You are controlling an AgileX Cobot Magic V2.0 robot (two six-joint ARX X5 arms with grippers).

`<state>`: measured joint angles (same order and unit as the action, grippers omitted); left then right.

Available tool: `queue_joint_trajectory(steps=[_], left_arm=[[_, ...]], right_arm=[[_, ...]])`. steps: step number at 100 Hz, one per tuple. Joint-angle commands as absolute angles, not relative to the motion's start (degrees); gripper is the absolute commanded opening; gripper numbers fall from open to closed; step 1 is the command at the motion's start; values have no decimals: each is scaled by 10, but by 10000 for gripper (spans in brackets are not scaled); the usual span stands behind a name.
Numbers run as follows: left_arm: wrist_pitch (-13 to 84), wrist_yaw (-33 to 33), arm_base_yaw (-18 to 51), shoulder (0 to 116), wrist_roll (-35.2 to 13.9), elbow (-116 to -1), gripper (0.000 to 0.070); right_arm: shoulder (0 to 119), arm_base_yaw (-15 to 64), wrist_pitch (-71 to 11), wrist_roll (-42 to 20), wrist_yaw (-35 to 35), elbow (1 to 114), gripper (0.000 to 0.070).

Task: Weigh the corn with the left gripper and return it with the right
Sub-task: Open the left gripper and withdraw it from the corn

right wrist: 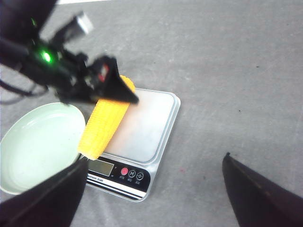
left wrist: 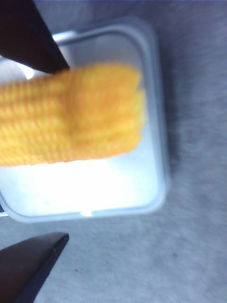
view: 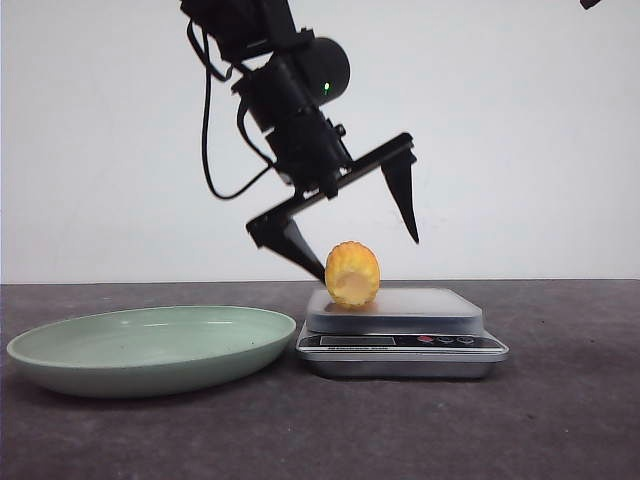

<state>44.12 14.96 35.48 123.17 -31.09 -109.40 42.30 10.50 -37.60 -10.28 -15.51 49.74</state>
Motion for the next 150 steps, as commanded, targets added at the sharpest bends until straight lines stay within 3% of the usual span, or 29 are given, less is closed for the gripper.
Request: queue_joint_trajectory(steps=[1, 34, 39, 49, 55, 75, 85, 96, 106, 124, 150], left_arm=[[450, 143, 357, 1243, -278, -1144, 700], [565, 142, 356, 1243, -230, -1331, 690], [596, 150, 354, 1241, -221, -1368, 566], [664, 147, 352, 1231, -182, -1453, 162], [701, 141, 352, 1221, -157, -1505, 52], [834, 108, 358, 1192, -116, -1706, 48], [843, 119, 365, 1160, -125, -1783, 36], [843, 98, 376, 1105, -125, -1830, 10], [844, 67, 384, 1049, -119, -1835, 10], [846, 32, 384, 961, -109, -1831, 10], [848, 28, 384, 840, -105, -1739, 10]], right_arm=[[426, 108, -375, -97, -146, 505, 573], [426, 108, -380, -97, -145, 505, 573], [426, 108, -384, -97, -145, 505, 573], [426, 108, -391, -96, -141, 505, 573], [426, 108, -395, -96, -134, 505, 573], [426, 108, -399, -98, -135, 505, 573], [426, 108, -393, -102, -142, 505, 573], [426, 116, -361, -112, -203, 505, 572], [427, 132, -298, -146, -231, 505, 572], [435, 178, -187, -203, -219, 521, 572], [554, 258, -214, -221, -140, 660, 572]])
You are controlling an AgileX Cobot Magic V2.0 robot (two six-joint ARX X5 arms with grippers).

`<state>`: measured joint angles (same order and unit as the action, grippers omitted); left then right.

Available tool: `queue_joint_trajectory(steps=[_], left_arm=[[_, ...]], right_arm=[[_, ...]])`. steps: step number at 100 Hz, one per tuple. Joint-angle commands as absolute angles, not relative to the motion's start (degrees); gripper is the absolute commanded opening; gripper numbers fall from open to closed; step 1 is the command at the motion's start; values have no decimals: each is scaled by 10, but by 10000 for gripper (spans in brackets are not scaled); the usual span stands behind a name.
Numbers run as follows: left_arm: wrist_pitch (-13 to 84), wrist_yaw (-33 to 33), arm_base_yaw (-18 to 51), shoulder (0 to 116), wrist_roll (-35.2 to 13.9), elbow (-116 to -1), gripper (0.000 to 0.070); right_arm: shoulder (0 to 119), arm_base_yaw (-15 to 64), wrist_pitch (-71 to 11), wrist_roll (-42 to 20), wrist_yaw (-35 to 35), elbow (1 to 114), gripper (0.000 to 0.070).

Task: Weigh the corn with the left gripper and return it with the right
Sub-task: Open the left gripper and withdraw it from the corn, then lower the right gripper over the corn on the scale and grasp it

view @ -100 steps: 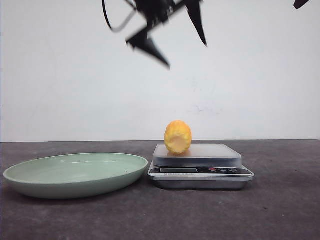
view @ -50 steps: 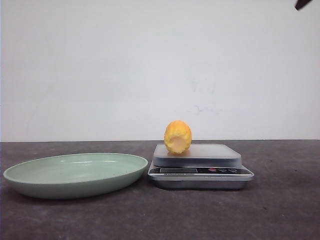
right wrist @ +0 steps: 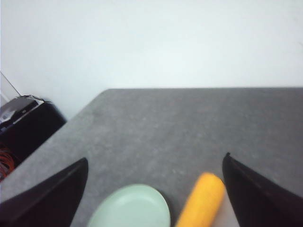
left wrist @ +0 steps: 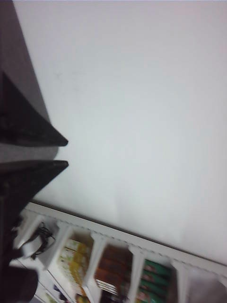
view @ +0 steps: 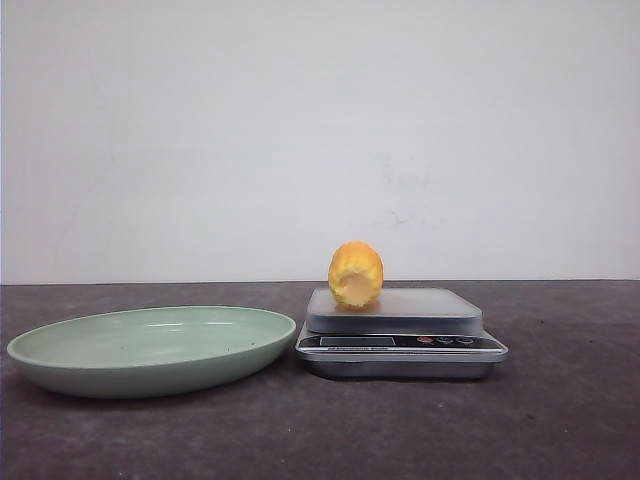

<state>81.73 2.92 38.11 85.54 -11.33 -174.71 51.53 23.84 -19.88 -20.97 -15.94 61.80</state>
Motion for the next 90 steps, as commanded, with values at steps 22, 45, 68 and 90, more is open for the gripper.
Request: queue_joint_trajectory(steps=[22, 45, 68, 90], left_arm=[[848, 27, 384, 717, -106, -1560, 11], [848, 13, 384, 578, -105, -1349, 12], [848, 0, 384, 461, -102, -1211, 12], [848, -58, 384, 398, -106, -1151, 11]], right_arm=[[713, 317, -330, -204, -60, 806, 573], [863, 326, -389, -225, -60, 847, 573], [968, 343, -410, -250, -60, 847, 573], [1039, 356, -430, -276, -41, 847, 573]])
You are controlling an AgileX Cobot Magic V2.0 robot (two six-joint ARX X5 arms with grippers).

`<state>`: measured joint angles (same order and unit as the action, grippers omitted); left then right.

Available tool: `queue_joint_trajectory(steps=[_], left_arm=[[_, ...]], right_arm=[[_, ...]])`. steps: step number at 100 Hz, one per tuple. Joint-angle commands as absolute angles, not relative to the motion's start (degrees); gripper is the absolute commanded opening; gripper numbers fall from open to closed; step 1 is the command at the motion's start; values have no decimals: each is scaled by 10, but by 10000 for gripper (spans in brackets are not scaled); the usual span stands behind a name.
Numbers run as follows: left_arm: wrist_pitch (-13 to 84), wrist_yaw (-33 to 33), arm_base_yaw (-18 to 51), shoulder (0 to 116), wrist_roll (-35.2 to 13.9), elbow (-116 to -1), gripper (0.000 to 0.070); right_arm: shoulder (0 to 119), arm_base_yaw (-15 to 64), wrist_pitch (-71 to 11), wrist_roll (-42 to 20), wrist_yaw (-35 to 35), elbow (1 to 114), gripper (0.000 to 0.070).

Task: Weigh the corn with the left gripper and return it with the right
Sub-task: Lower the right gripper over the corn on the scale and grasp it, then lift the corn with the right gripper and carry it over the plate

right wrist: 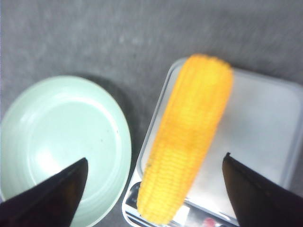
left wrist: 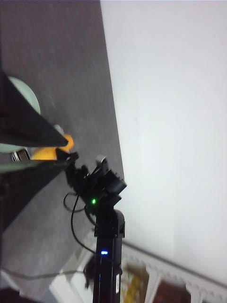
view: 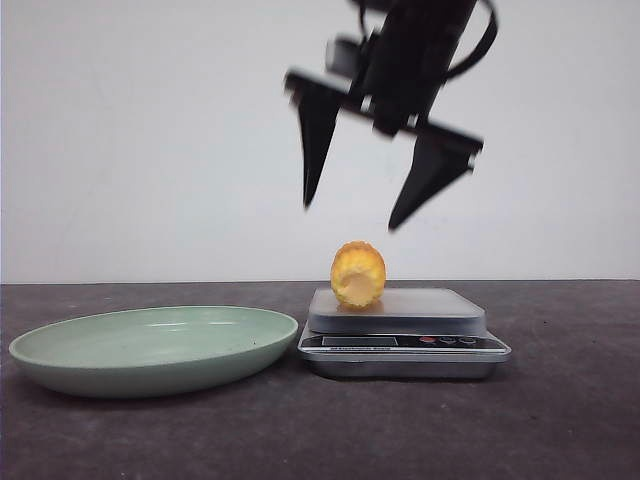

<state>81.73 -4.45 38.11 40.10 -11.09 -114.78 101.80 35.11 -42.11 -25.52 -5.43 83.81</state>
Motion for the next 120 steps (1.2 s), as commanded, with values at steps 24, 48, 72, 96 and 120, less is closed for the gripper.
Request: queue_joint_trajectory(steps=[24, 48, 72, 96, 120], left_arm=[[848, -79, 384, 385, -114, -1143, 11], [848, -80, 384, 385, -114, -1136, 11], [848, -90, 384, 385, -115, -1124, 12], [848, -93, 384, 385, -126, -1124, 11], [848, -134, 384, 385, -125, -1124, 11]], right_arm=[[1073, 354, -469, -285, 5, 847, 341], [1076, 354, -465, -251, -14, 847, 0], [1053, 345, -452, -234, -3, 849, 0], [941, 330, -370, -210, 65, 849, 0], [835, 329, -268, -210, 15, 849, 0]])
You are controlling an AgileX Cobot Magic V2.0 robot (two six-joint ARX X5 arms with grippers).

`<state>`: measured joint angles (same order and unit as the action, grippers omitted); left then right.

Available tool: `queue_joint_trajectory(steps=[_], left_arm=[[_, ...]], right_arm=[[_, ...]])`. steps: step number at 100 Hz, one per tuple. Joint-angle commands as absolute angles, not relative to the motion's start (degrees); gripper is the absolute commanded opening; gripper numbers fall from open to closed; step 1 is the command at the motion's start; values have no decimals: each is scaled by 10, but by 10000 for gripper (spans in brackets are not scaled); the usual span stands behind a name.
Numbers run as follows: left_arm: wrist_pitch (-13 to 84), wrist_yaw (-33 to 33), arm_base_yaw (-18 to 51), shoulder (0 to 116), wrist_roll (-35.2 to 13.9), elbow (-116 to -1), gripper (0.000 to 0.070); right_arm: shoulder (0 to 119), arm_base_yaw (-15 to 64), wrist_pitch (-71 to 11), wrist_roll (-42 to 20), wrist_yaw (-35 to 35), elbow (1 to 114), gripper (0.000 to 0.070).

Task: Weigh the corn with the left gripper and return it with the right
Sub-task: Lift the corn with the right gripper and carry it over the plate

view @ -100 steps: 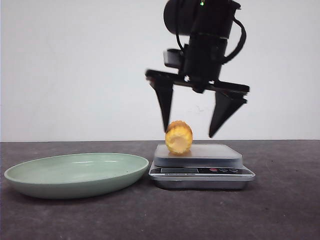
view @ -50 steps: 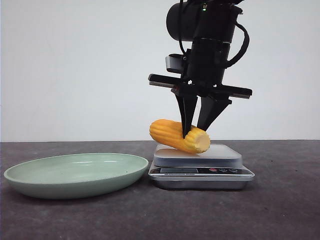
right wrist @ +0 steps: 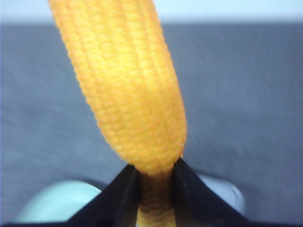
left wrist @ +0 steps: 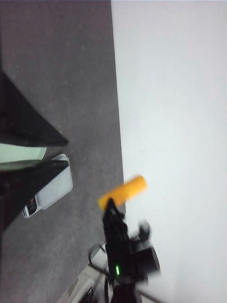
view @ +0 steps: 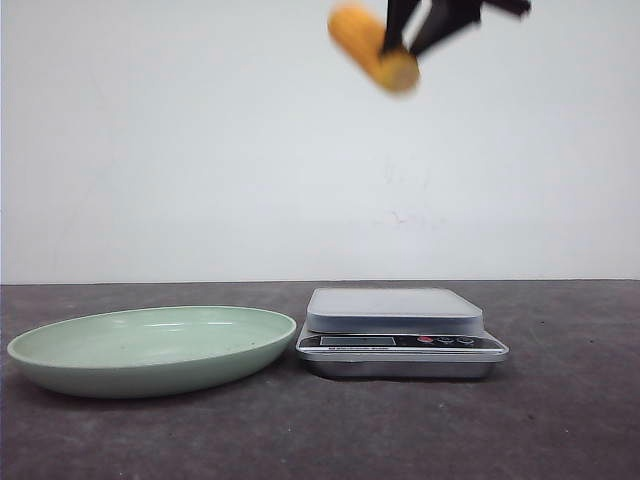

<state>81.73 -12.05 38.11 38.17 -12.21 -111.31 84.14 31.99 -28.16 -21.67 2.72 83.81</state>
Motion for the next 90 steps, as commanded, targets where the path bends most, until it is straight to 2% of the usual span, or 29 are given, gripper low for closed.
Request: queue_joint_trajectory(steps=[1, 26, 37, 66, 90], left_arm=[[848, -137, 384, 385, -125, -1124, 12], [848, -200, 384, 385, -125, -1124, 12], [848, -210, 384, 385, -126, -1124, 12], [848, -212, 384, 385, -131, -1124, 17], [848, -212, 384, 385, -131, -1123, 17]], right_arm=[[832, 329, -266, -210, 13, 849, 0], [813, 348, -275, -239, -93, 849, 0], [835, 371, -288, -248, -101, 849, 0], [983, 408, -274, -334, -182, 848, 0], [1116, 436, -271, -392, -194, 848, 0]])
